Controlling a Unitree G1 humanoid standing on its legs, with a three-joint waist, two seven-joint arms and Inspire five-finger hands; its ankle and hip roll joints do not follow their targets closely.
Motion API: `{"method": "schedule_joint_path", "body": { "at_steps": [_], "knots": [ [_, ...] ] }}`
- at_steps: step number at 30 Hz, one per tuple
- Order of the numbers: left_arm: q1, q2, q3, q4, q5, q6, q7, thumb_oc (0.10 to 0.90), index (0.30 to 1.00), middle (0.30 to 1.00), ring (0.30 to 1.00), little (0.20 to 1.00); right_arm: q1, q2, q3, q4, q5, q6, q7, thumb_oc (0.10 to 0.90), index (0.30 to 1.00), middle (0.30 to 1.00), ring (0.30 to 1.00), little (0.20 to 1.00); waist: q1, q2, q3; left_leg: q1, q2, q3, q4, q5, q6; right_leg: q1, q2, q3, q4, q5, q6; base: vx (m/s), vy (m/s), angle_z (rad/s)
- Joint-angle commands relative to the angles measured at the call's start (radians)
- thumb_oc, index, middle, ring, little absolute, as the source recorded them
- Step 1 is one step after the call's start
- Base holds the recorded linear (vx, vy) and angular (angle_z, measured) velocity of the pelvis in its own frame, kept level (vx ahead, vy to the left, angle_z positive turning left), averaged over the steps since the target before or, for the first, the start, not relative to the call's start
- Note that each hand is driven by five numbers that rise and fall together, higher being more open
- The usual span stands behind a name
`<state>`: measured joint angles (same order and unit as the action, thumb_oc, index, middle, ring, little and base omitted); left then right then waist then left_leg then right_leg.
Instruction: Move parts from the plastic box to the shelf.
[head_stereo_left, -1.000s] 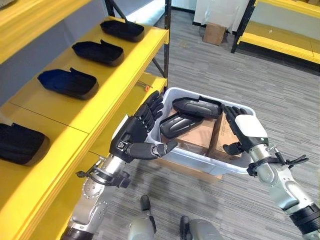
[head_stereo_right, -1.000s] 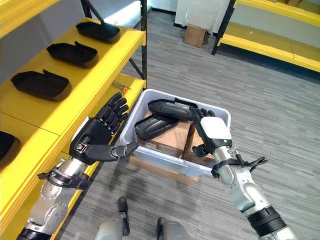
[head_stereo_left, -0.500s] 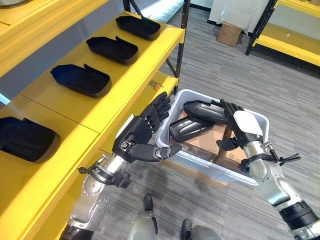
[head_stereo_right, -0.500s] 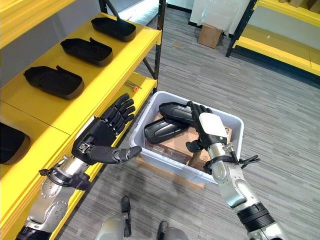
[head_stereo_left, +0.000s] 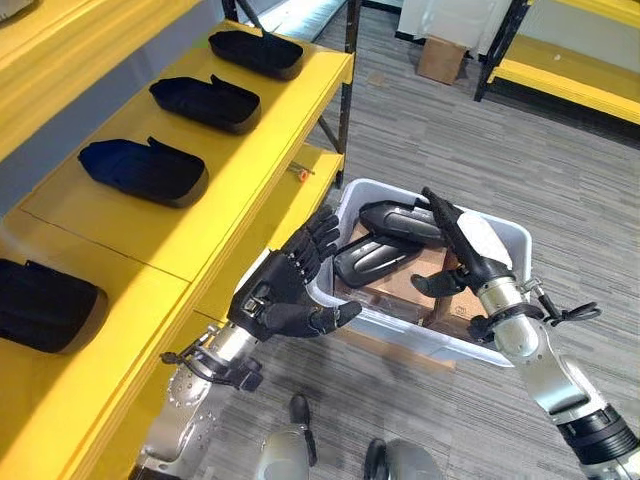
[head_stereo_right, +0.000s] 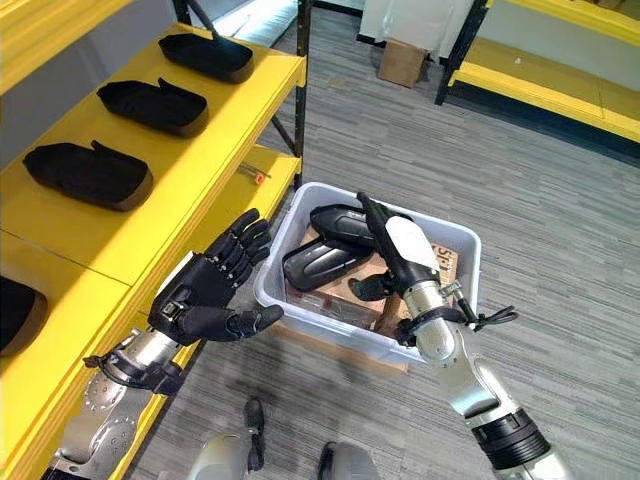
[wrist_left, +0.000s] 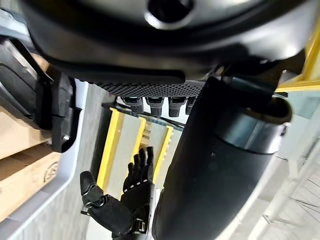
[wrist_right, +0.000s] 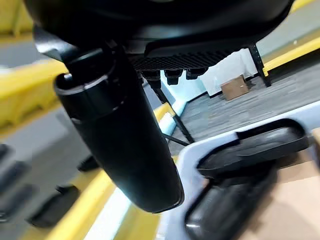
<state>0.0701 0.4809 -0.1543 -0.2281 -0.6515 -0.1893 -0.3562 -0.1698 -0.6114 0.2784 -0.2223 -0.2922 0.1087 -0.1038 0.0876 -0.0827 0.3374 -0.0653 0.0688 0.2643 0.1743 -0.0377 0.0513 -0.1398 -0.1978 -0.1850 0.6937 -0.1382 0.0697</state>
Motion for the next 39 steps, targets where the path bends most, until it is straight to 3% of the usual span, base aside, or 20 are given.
{"method": "schedule_joint_path", "body": {
  "at_steps": [1, 3, 4, 5, 6, 7, 10, 12, 14, 20, 25, 32, 39],
  "knots": [
    [-0.042, 0.002, -0.004, -0.122, 0.019, -0.064, 0.046, 0.9, 1.0, 1.0, 1.0, 1.0, -0.089, -0.003, -0.062, -0.053, 0.007, -0.091, -0.05, 0.9, 1.0, 1.0, 1.0, 1.0, 0.009, -0.013, -0.084, 0.01, 0.002, -0.093, 0.023, -0.082, 0.008, 0.021, -0.056, -0.018, -0.128, 0.158, 0.031, 0.11, -0.415, -0.03],
    [-0.079, 0.013, -0.029, -0.111, 0.026, -0.079, 0.072, 0.9, 1.0, 1.0, 1.0, 1.0, -0.116, -0.004, -0.052, -0.045, 0.016, -0.058, -0.053, 0.9, 1.0, 1.0, 1.0, 1.0, 0.001, -0.025, -0.074, -0.008, 0.03, -0.123, 0.046, -0.099, -0.026, 0.019, -0.139, 0.042, -0.339, 0.247, 0.059, 0.05, -0.437, 0.12],
    [-0.082, 0.015, -0.03, -0.11, 0.027, -0.081, 0.074, 0.9, 1.0, 1.0, 1.0, 1.0, -0.121, -0.004, -0.051, -0.044, 0.019, -0.056, -0.052, 0.9, 1.0, 1.0, 1.0, 1.0, -0.001, -0.026, -0.073, -0.013, 0.033, -0.127, 0.048, -0.098, -0.029, 0.018, -0.146, 0.046, -0.369, 0.268, 0.063, 0.05, -0.621, 0.44],
    [-0.094, 0.034, -0.035, -0.108, 0.046, -0.098, 0.094, 0.9, 1.0, 1.0, 1.0, 1.0, -0.147, 0.002, -0.052, -0.045, 0.035, -0.076, -0.042, 0.9, 1.0, 1.0, 1.0, 1.0, -0.009, -0.035, -0.051, -0.026, 0.07, -0.154, 0.077, -0.126, -0.061, -0.013, -0.198, 0.102, -0.476, 0.385, 0.098, 0.02, -0.539, 0.56],
    [-0.096, 0.039, -0.036, -0.109, 0.048, -0.102, 0.1, 0.9, 1.0, 1.0, 1.0, 1.0, -0.152, 0.004, -0.055, -0.05, 0.035, -0.084, -0.039, 0.9, 1.0, 1.0, 1.0, 1.0, -0.01, -0.036, -0.044, -0.028, 0.079, -0.163, 0.085, -0.134, -0.066, -0.027, -0.204, 0.116, -0.475, 0.404, 0.105, 0.03, -0.814, 0.66],
    [-0.109, 0.056, -0.023, -0.105, 0.041, -0.105, 0.104, 0.9, 1.0, 1.0, 1.0, 1.0, -0.15, -0.003, -0.073, -0.081, 0.06, -0.102, -0.022, 0.9, 1.0, 1.0, 1.0, 1.0, -0.006, -0.048, -0.034, -0.062, 0.101, -0.191, 0.129, -0.156, -0.092, -0.005, -0.188, 0.123, -0.525, 0.307, 0.121, 0.02, -0.505, 0.6],
    [-0.121, 0.063, -0.021, -0.097, 0.036, -0.082, 0.1, 0.9, 1.0, 1.0, 1.0, 1.0, -0.141, -0.014, -0.086, -0.117, 0.073, -0.092, -0.008, 0.9, 1.0, 1.0, 1.0, 1.0, -0.001, -0.059, -0.025, -0.108, 0.123, -0.225, 0.185, -0.161, -0.111, 0.013, -0.162, 0.091, -0.522, 0.253, 0.122, 0.02, -0.402, 0.64],
    [-0.13, 0.048, -0.016, -0.106, -0.032, -0.065, 0.105, 0.9, 1.0, 1.0, 1.0, 1.0, -0.206, -0.033, -0.066, -0.118, 0.081, -0.045, 0.007, 0.9, 1.0, 1.0, 1.0, 1.0, 0.015, -0.058, -0.005, -0.12, 0.185, -0.21, 0.176, -0.108, -0.147, -0.008, -0.141, 0.026, -0.449, 0.189, 0.112, -0.01, -0.341, 0.51],
    [-0.113, 0.035, 0.002, -0.116, -0.014, -0.064, 0.098, 0.9, 1.0, 1.0, 1.0, 1.0, -0.204, -0.044, -0.07, -0.121, 0.081, -0.028, 0.031, 0.9, 1.0, 1.0, 1.0, 1.0, 0.012, -0.05, -0.01, -0.097, 0.216, -0.192, 0.126, -0.056, -0.162, 0.005, -0.127, 0.003, -0.435, 0.158, 0.113, 0.12, -0.147, -0.08],
    [-0.062, 0.026, 0.023, -0.137, -0.02, -0.062, 0.092, 0.9, 1.0, 1.0, 1.0, 1.0, -0.164, -0.104, -0.077, -0.136, 0.039, -0.009, 0.078, 0.9, 1.0, 1.0, 1.0, 1.0, -0.02, -0.021, -0.024, -0.027, 0.264, -0.126, -0.013, 0.044, -0.183, 0.025, -0.106, -0.006, -0.445, 0.125, 0.109, 0.11, -0.023, -0.07],
    [-0.049, 0.039, 0.021, -0.131, -0.025, -0.059, 0.078, 0.9, 1.0, 1.0, 1.0, 1.0, -0.154, -0.139, -0.084, -0.129, -0.002, -0.03, 0.086, 0.9, 1.0, 1.0, 1.0, 1.0, -0.039, -0.014, -0.023, -0.003, 0.28, -0.096, -0.05, 0.07, -0.192, 0.019, -0.099, 0.003, -0.453, 0.133, 0.108, 0.05, -0.015, -0.1],
    [-0.062, 0.064, 0.005, -0.129, -0.052, -0.051, 0.072, 0.9, 1.0, 1.0, 1.0, 1.0, -0.196, -0.204, -0.108, -0.121, -0.12, -0.069, 0.099, 0.9, 1.0, 1.0, 1.0, 1.0, -0.05, -0.019, -0.017, 0.005, 0.312, -0.078, -0.063, 0.083, -0.203, -0.002, -0.078, 0.011, -0.429, 0.122, 0.1, 0.03, -0.084, -0.1],
    [-0.069, 0.115, -0.006, -0.127, -0.051, -0.049, 0.048, 0.9, 1.0, 1.0, 1.0, 1.0, -0.239, -0.361, -0.172, -0.12, -0.2, -0.147, 0.09, 0.9, 1.0, 1.0, 1.0, 1.0, -0.053, -0.042, -0.004, -0.021, 0.349, -0.095, -0.066, 0.105, -0.216, -0.043, -0.04, 0.02, -0.378, 0.096, 0.084, -0.01, -0.164, -0.01]
  ]
}}
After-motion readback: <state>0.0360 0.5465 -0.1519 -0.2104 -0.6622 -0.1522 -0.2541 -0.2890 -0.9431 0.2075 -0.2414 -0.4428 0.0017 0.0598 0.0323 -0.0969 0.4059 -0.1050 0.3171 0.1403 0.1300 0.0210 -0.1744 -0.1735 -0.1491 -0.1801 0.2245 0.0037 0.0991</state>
